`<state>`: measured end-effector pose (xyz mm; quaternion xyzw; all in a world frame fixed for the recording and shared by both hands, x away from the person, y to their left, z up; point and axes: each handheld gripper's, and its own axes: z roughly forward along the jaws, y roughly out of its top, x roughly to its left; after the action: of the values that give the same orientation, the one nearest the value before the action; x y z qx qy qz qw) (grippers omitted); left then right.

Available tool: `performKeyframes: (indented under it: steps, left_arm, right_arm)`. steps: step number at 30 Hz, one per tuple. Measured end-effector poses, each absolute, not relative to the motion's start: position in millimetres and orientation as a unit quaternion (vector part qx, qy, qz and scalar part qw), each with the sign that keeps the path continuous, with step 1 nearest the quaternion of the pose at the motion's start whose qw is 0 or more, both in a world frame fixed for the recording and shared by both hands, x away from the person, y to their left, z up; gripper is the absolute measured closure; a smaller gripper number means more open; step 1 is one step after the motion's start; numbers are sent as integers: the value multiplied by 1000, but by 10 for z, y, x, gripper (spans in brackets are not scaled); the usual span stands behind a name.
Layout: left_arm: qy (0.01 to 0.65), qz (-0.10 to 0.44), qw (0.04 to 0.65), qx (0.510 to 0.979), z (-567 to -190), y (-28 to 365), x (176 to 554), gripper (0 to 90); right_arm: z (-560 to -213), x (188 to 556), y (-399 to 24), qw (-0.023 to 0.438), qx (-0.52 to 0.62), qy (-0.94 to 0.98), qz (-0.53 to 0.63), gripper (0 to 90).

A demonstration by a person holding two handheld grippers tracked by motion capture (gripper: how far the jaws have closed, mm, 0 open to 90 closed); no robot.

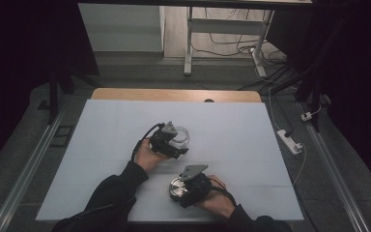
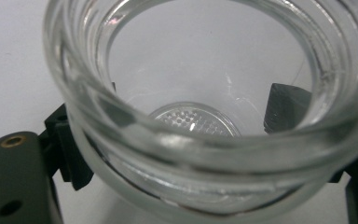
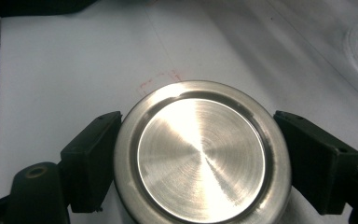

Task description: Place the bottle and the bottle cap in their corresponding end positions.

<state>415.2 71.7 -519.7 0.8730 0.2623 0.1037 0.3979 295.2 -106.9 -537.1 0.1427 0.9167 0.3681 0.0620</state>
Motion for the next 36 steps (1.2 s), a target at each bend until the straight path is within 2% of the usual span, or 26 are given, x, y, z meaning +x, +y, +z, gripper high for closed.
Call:
performKeyframes:
  steps: [7,17,36]
  left_arm:
    - [261,104,402,872,-5210,727,4149,152]
    - [265,93,406,869,-5200,741,4147,122]
    - [264,82,411,869,-5190,769,4107,41]
  right_arm:
    - [-5374,2956,-1075,59,142,916,371,166]
    - [-5367,2951,-1067,41,157,913,374,100]
    - [-5310,2942,-1092,47,154,909,385,84]
